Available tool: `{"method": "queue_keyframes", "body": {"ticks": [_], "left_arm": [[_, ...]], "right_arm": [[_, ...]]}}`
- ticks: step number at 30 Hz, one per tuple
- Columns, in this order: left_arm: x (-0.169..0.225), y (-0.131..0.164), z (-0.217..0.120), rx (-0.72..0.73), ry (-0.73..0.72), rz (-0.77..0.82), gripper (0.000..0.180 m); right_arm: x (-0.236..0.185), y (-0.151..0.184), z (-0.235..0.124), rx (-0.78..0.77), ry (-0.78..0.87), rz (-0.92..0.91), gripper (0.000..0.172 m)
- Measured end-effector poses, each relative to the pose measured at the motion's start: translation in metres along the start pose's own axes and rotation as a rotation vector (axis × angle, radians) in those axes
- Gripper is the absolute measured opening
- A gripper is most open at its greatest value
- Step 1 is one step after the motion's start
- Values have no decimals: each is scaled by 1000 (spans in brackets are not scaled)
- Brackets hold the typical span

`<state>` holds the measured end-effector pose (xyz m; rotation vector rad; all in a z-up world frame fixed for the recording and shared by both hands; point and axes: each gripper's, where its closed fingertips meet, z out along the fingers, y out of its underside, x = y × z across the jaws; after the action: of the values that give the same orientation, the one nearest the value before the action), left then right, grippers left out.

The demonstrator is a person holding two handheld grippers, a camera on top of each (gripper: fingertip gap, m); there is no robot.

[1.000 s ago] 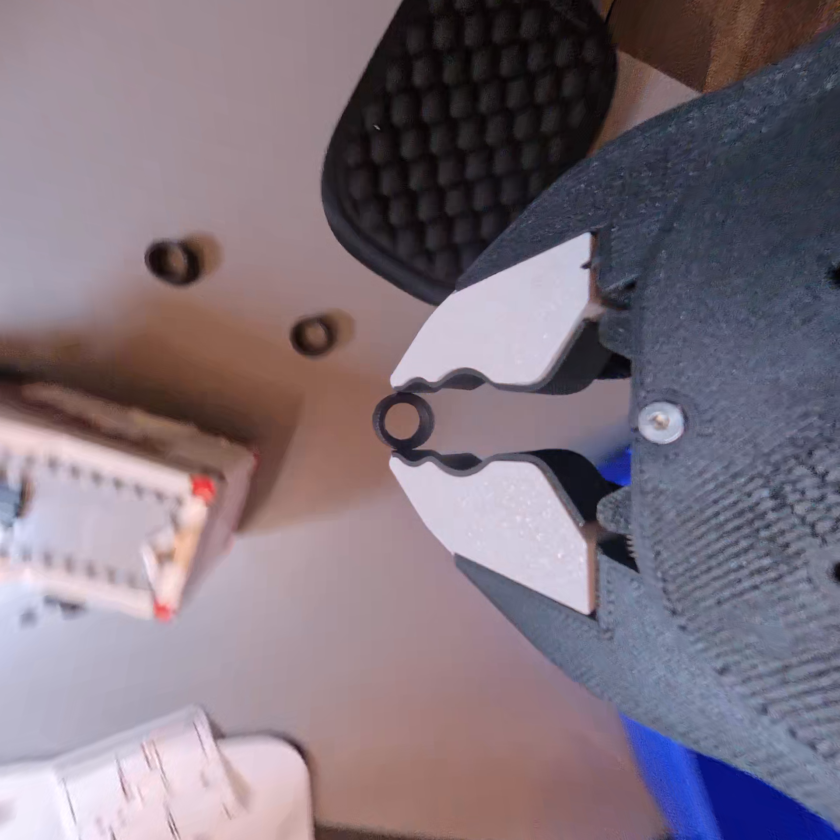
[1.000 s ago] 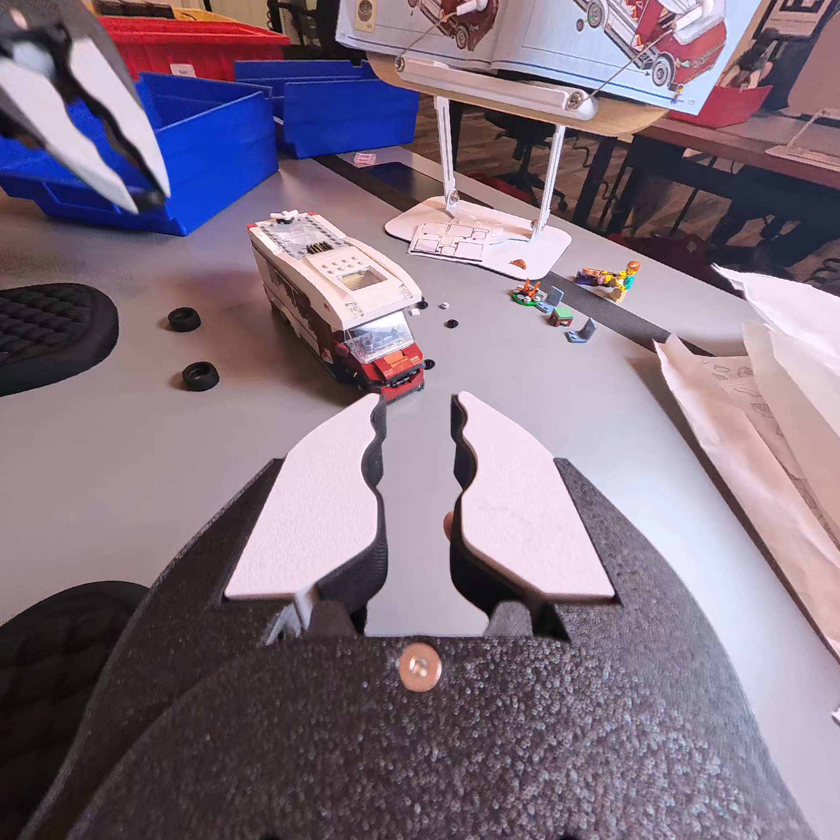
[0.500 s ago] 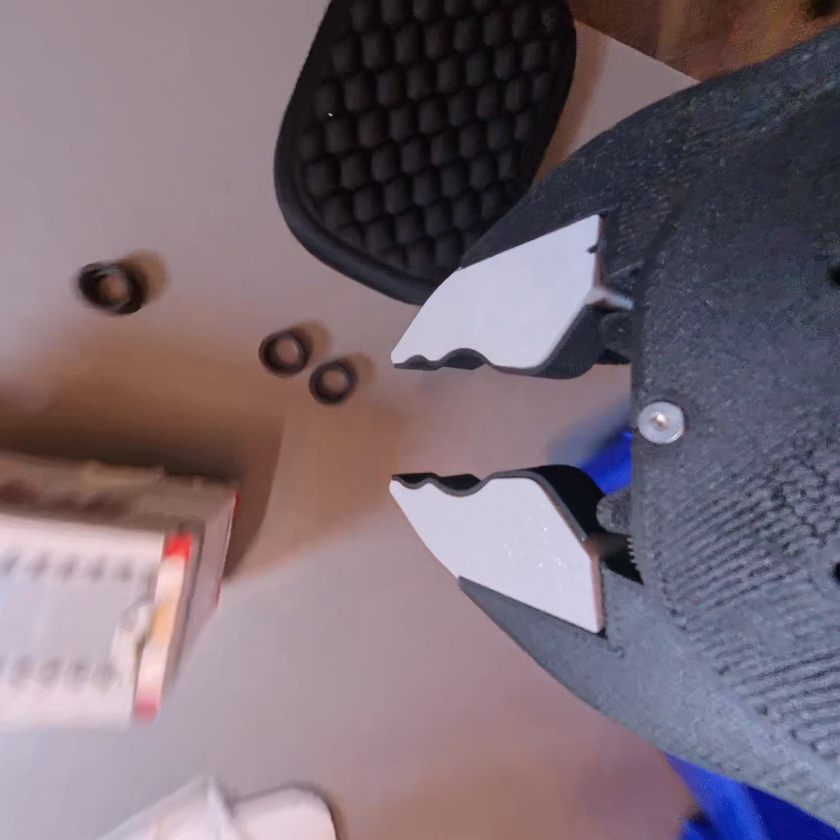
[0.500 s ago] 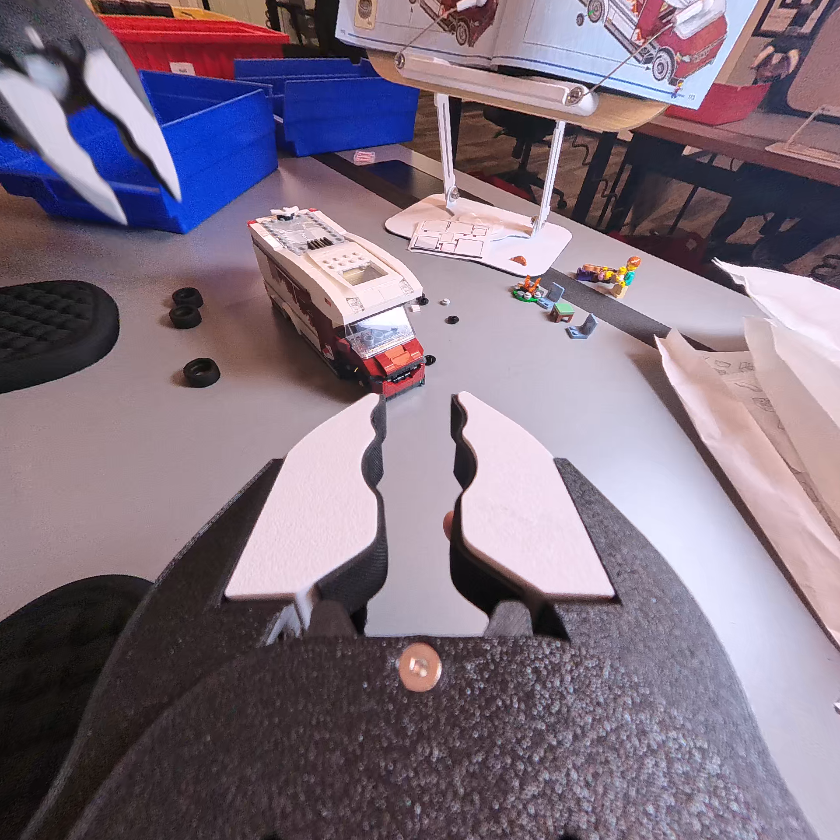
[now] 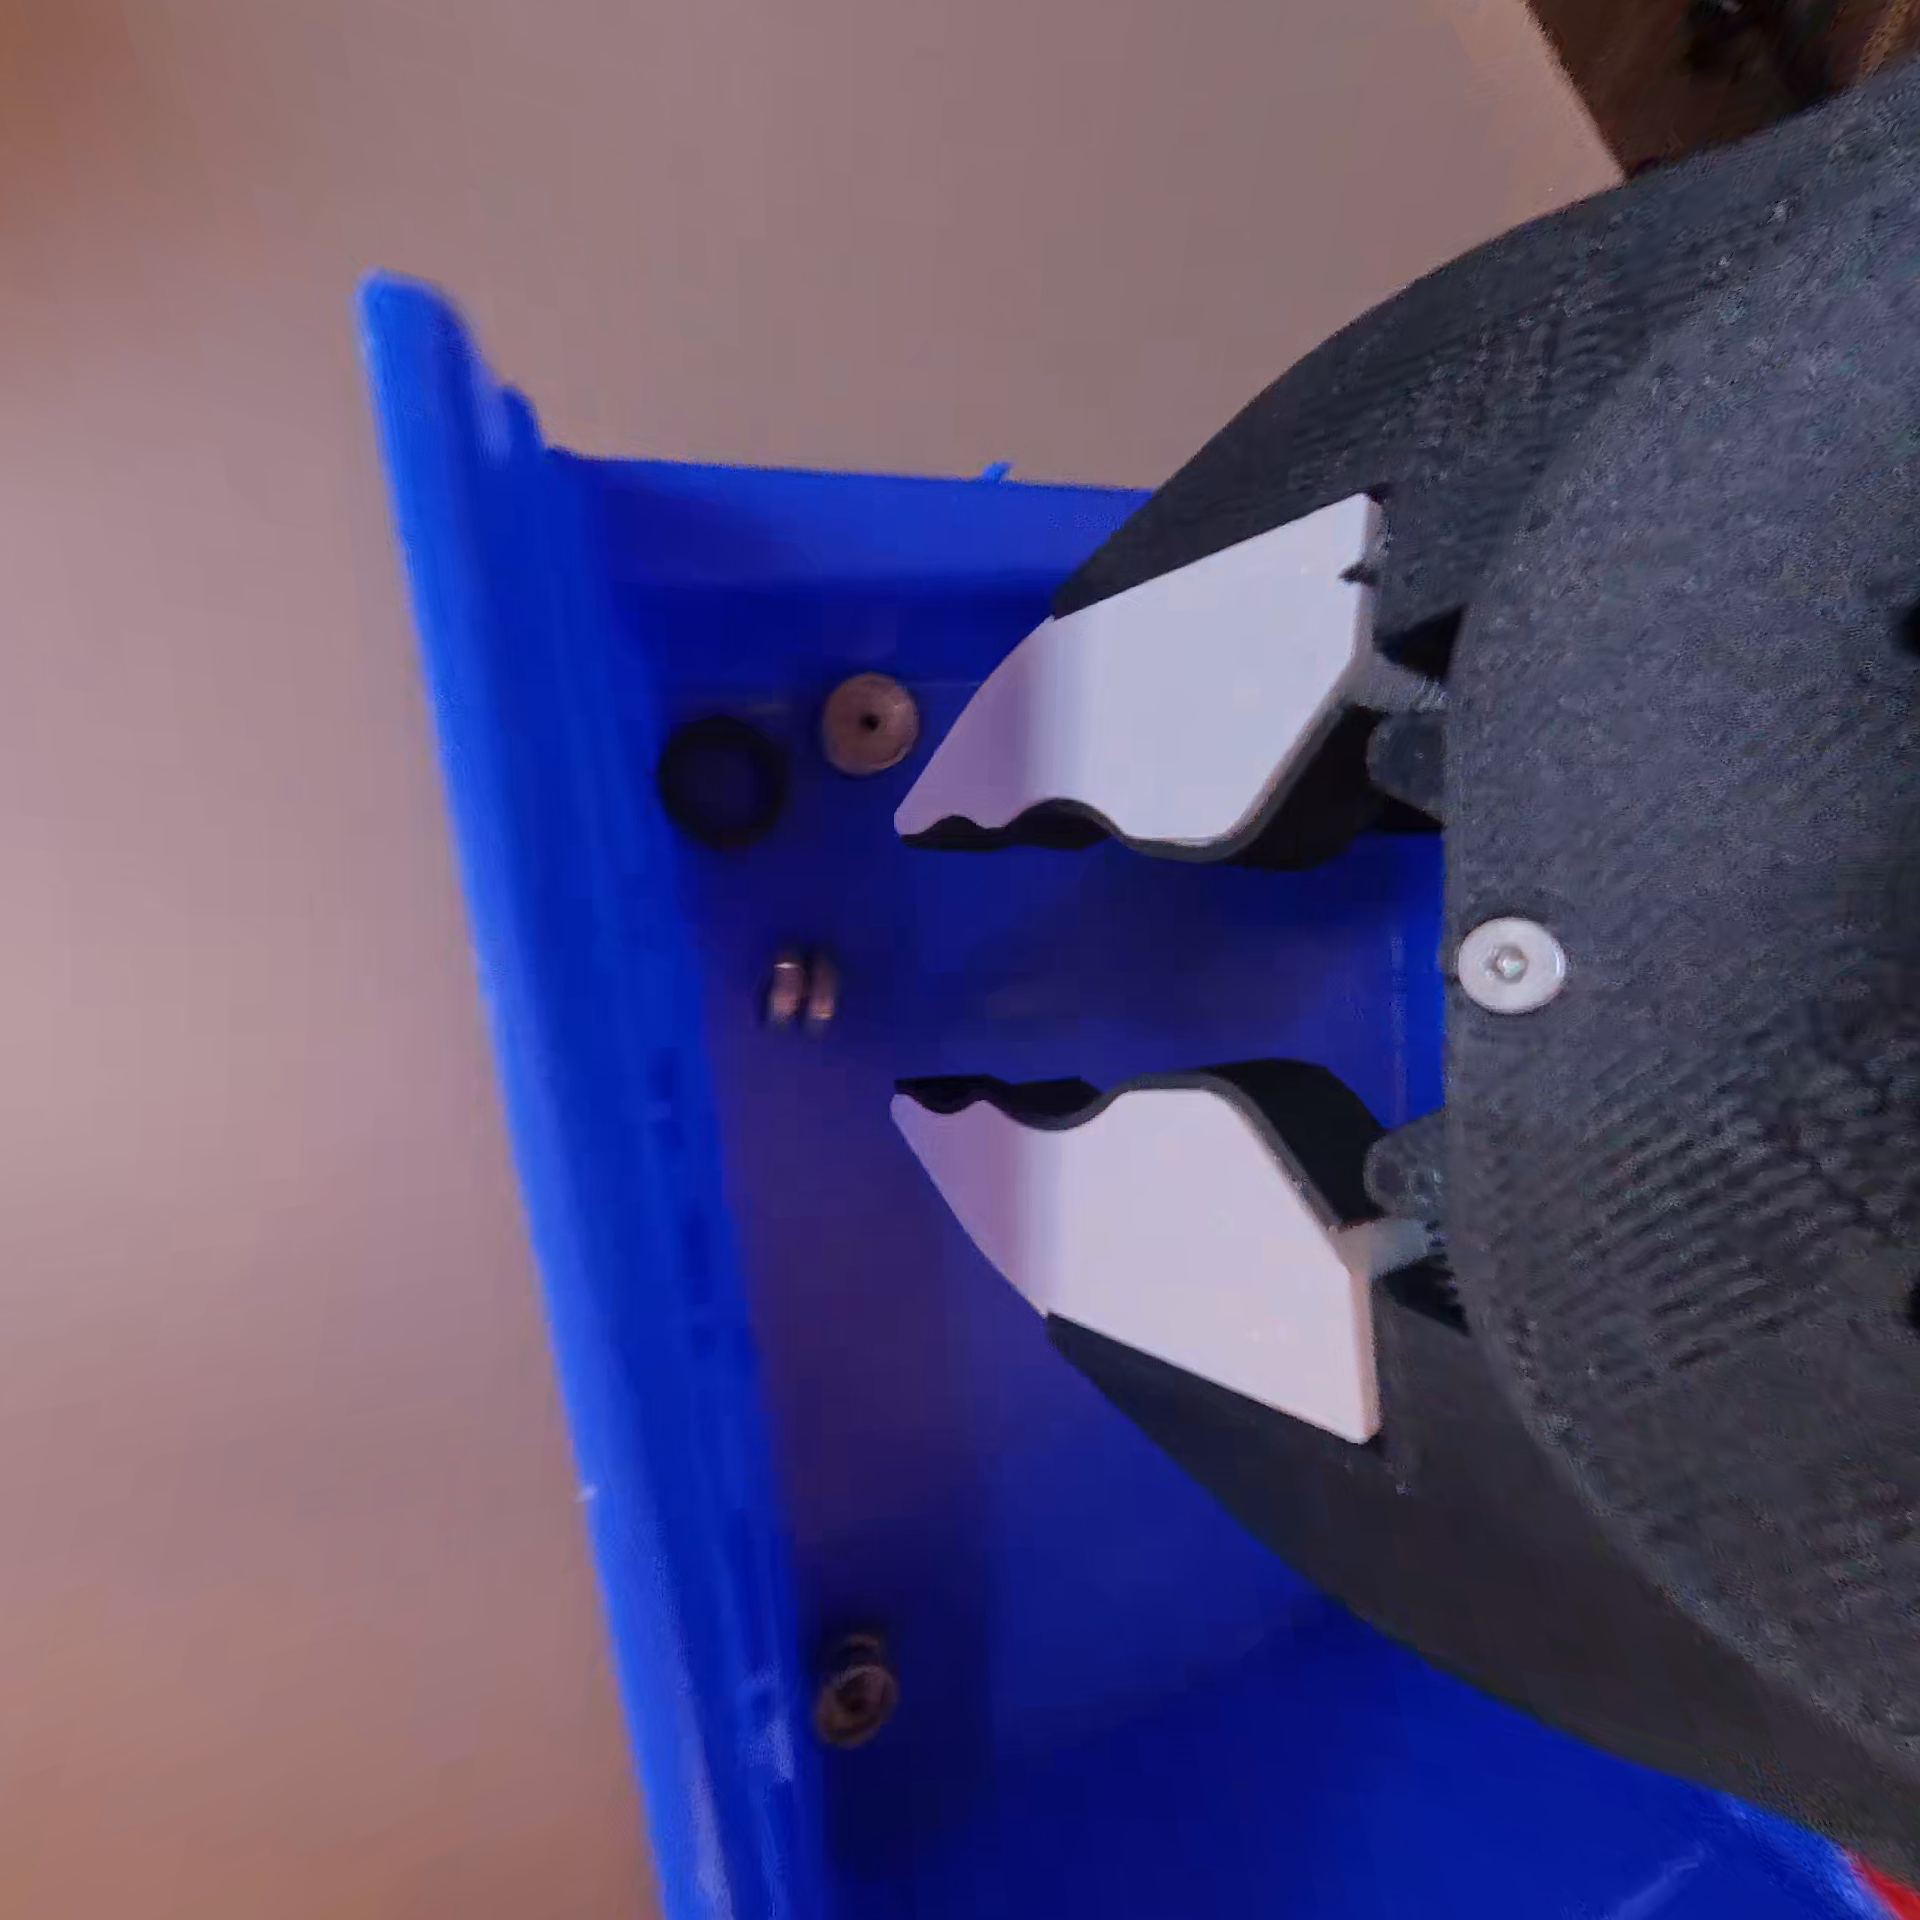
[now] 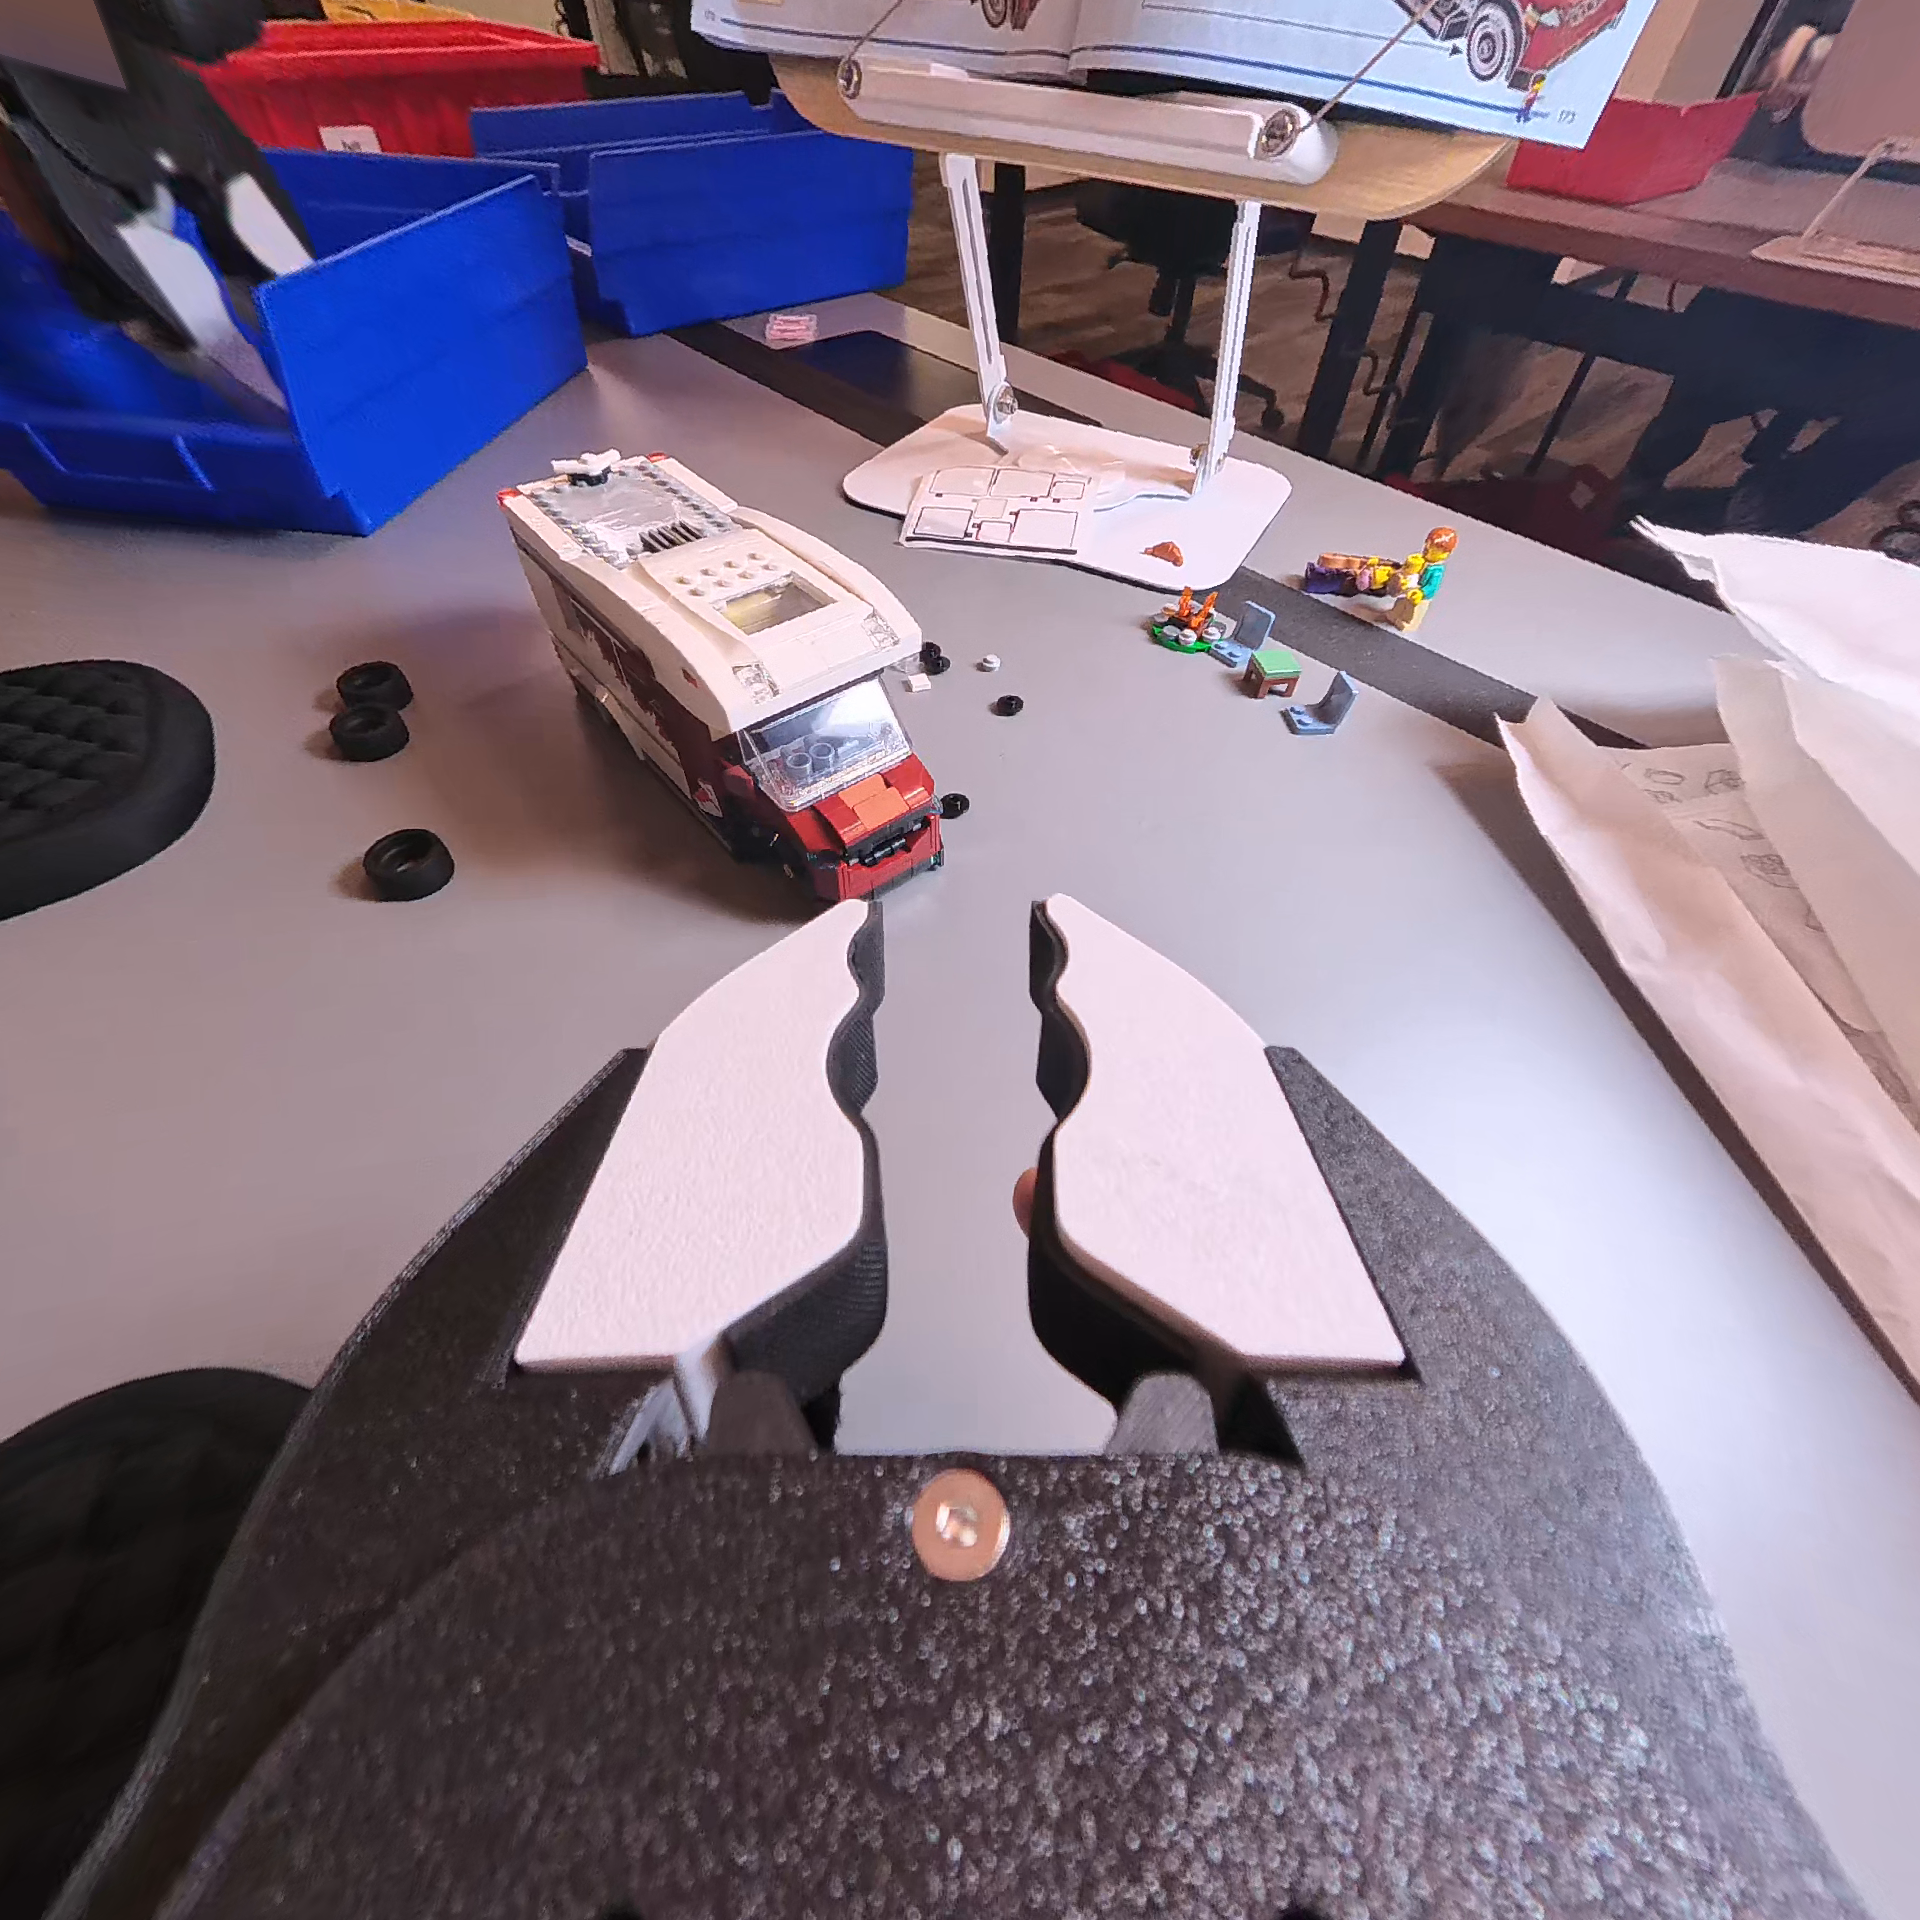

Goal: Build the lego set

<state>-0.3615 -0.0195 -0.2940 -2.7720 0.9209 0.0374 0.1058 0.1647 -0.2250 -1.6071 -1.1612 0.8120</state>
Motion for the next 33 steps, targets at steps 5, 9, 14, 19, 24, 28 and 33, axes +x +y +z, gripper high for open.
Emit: {"method": "queue_keyframes", "body": {"ticks": [5, 9, 14, 19, 24, 28, 33], "left_arm": [[-9, -6, 23, -27, 2, 41, 19], [-1, -27, -26, 120, -26, 69, 19], [100, -108, -84, 574, 69, 262, 18], [181, -185, -76, 827, 79, 349, 18], [235, -257, -55, 1009, -24, 414, 18], [243, -278, -48, 1035, -48, 399, 18], [248, -275, -40, 1022, -14, 399, 18]], "right_arm": [[-1, 2, 2, -17, 8, -17, 26], [3, -1, -4, 11, 22, 0, 25], [-11, -12, -2, 43, -30, 0, 25], [-95, -43, 18, 60, -244, -129, 27], [-152, -50, 52, -20, -304, 61, 43], [-158, -41, 54, -76, -313, 72, 16], [-167, -35, 54, -98, -398, 140, 28]]}}
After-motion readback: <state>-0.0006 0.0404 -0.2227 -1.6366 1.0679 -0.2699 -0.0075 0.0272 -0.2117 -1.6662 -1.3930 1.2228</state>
